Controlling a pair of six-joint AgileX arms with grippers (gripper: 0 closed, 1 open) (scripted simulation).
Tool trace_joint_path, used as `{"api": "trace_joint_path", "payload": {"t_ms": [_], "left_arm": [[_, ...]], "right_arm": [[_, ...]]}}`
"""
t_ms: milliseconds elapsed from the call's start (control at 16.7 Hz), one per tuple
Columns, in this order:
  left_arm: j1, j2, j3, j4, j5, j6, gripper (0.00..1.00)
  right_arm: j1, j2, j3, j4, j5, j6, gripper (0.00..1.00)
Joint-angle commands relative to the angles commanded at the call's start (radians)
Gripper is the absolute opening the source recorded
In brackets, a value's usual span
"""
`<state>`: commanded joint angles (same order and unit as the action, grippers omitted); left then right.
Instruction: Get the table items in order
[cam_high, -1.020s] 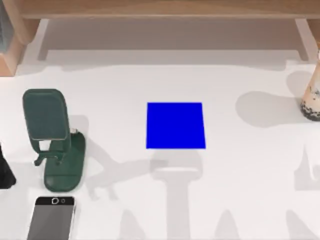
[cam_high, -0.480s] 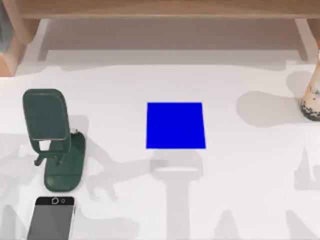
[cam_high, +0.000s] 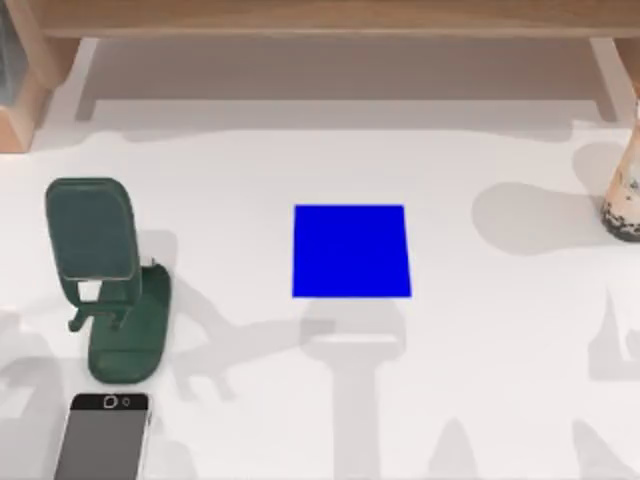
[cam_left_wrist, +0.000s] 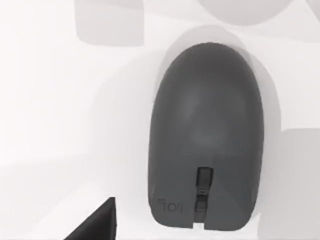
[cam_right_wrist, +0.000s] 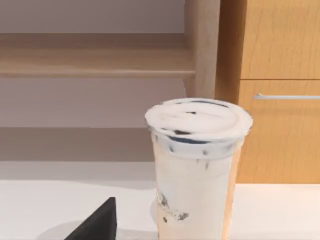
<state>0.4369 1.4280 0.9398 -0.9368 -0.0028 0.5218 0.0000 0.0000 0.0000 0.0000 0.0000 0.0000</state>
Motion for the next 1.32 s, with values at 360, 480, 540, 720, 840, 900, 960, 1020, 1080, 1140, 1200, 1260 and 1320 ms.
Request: {"api": "trace_joint_path", "payload": {"t_ms": [360,480,540,720,840,900,960,1020,1080,1140,1200,1260,1320], "left_arm": [[0.055,0.169,0.126,-0.109,0.003,0.064,1.0],[0.055,0.169,0.126,-0.109,0.003,0.064,1.0],[0.055,0.169,0.126,-0.109,0.003,0.064,1.0],[0.051,0.174,0.112,-0.091,0.003,0.062,1.0],[0.053,0.201,0.077,-0.034,0.004,0.062,1.0],[0.054,0.219,0.054,0.01,0.004,0.063,1.0],[0.054,0.24,0.029,0.063,0.004,0.064,1.0],[0.055,0.262,0.002,0.119,0.004,0.065,1.0],[0.055,0.283,-0.024,0.17,0.004,0.066,1.0],[0.056,0.302,-0.047,0.211,0.004,0.067,1.0],[0.057,0.318,-0.066,0.242,0.004,0.068,1.0],[0.057,0.33,-0.08,0.262,0.004,0.069,1.0],[0.058,0.336,-0.087,0.272,0.004,0.069,1.0]], "right_arm": [[0.0,0.0,0.0,0.0,0.0,0.0,1.0],[0.0,0.0,0.0,0.0,0.0,0.0,1.0],[0.0,0.0,0.0,0.0,0.0,0.0,1.0],[0.0,0.0,0.0,0.0,0.0,0.0,1.0],[0.0,0.0,0.0,0.0,0.0,0.0,1.0],[0.0,0.0,0.0,0.0,0.0,0.0,1.0],[0.0,0.0,0.0,0.0,0.0,0.0,1.0],[0.0,0.0,0.0,0.0,0.0,0.0,1.0],[0.0,0.0,0.0,0.0,0.0,0.0,1.0],[0.0,0.0,0.0,0.0,0.0,0.0,1.0],[0.0,0.0,0.0,0.0,0.0,0.0,1.0],[0.0,0.0,0.0,0.0,0.0,0.0,1.0],[0.0,0.0,0.0,0.0,0.0,0.0,1.0]]}}
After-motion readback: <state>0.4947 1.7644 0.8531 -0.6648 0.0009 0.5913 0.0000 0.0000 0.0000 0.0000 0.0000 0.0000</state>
